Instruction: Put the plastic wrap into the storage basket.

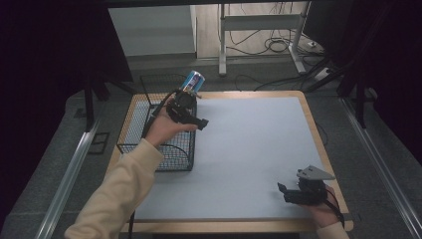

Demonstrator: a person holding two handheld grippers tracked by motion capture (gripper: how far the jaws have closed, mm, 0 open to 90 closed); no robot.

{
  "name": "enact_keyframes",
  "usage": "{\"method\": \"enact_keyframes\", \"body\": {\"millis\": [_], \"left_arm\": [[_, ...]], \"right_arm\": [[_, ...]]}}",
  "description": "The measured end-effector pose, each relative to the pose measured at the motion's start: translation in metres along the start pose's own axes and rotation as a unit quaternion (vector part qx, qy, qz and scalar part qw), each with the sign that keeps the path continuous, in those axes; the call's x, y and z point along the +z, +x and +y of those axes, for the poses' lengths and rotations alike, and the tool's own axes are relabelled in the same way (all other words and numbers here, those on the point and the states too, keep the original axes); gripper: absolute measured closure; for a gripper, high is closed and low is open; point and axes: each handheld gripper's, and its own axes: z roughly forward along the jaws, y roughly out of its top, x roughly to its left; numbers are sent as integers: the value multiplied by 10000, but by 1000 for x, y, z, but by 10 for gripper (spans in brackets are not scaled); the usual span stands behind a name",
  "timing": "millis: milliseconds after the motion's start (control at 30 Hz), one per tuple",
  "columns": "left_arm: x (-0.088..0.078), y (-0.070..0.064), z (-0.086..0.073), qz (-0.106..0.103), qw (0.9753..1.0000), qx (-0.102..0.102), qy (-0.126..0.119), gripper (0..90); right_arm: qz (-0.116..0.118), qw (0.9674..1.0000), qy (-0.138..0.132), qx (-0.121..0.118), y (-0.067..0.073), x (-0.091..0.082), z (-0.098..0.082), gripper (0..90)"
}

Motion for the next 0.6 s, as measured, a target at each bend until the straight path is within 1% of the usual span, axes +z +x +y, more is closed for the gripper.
{"method": "enact_keyframes", "body": {"millis": [100, 133, 167, 233, 267, 367, 400, 467, 500, 533, 600], "left_arm": [[-6, -20, -11, -208, 9995, 205, -77, 164], [-7, -25, -14, -249, 9994, 218, -141, 163], [-9, -32, -19, -269, 9990, 278, -244, 164], [-10, -45, -27, -298, 9982, 390, -335, 168], [-10, -50, -31, -346, 9977, 442, -373, 168], [-7, -67, -44, -510, 9963, 468, -514, 168], [-4, -75, -50, -587, 9956, 525, -511, 169], [1, -85, -60, -674, 9946, 605, -506, 168], [4, -90, -65, -708, 9942, 666, -461, 168], [7, -94, -70, -743, 9937, 698, -459, 167], [13, -100, -81, -785, 9937, 698, -403, 167]], "right_arm": [[-5, 10000, 4, -1, 0, 0, 0, 121], [-7, 10000, 6, -1, 1, 0, 0, 121], [-3, 10000, 7, -1, 1, 0, 0, 121], [21, 10000, 4, 12, 1, 0, 0, 121], [20, 10000, 2, 12, 1, 0, 0, 122], [14, 10000, 6, -4, 1, 0, 0, 121], [8, 10000, 6, -6, 1, 0, 0, 121], [-2, 10000, 3, -20, 1, 0, 0, 121], [-4, 10000, 8, -13, 1, -1, 0, 121], [14, 10000, -1, 6, 1, -1, 0, 121], [62, 10000, -12, 51, 0, -1, 0, 121]]}}
